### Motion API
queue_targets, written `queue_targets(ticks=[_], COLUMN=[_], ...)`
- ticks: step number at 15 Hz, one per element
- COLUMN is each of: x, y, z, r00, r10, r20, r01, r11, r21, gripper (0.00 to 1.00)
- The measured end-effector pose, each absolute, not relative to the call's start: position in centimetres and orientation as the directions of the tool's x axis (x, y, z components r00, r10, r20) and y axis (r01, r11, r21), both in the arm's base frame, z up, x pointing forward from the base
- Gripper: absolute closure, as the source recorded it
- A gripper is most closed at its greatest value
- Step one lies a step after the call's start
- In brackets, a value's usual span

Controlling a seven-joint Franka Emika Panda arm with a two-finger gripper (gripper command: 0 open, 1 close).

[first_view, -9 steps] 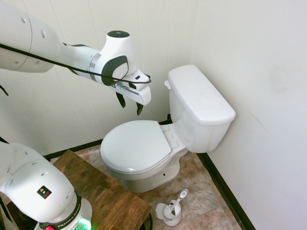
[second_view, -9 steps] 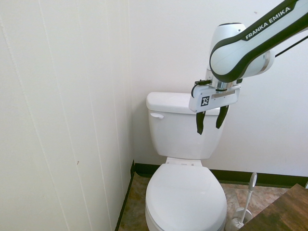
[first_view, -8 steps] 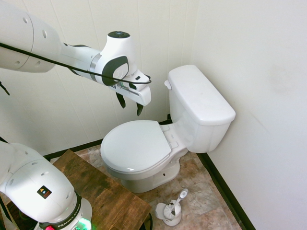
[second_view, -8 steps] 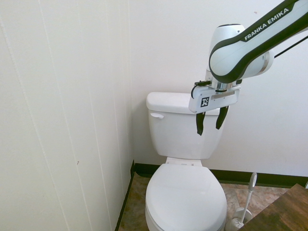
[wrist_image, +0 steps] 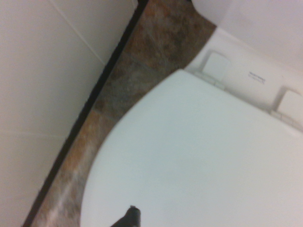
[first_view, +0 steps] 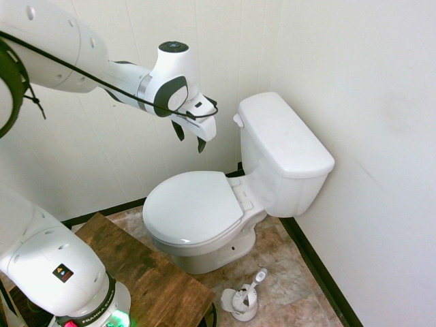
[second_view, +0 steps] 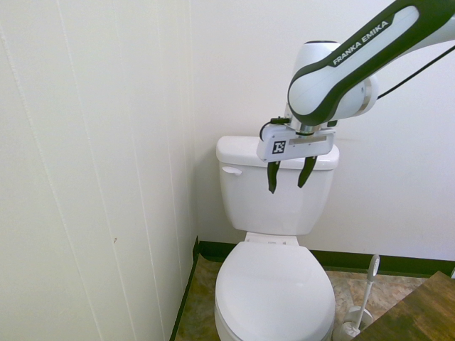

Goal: Flush the toilet

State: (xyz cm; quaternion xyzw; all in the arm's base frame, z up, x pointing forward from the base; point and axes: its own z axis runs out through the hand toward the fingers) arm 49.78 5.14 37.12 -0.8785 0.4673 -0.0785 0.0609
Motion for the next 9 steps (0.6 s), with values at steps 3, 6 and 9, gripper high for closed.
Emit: queue_targets(ticks=[3, 6, 9], x=[54.8, 60.1, 64.3], y=[6.5, 6.6, 6.1], z=[37.1, 36.1, 35.7], r00=[0.494, 0.426, 0.367], r10=[-0.862, -0.895, -0.919], r20=[0.113, 0.129, 0.145], r01=[-0.836, -0.866, -0.882], r11=[-0.506, -0.445, -0.394], r21=[-0.212, -0.230, -0.260], gripper=[0.00, 0.00, 1.00])
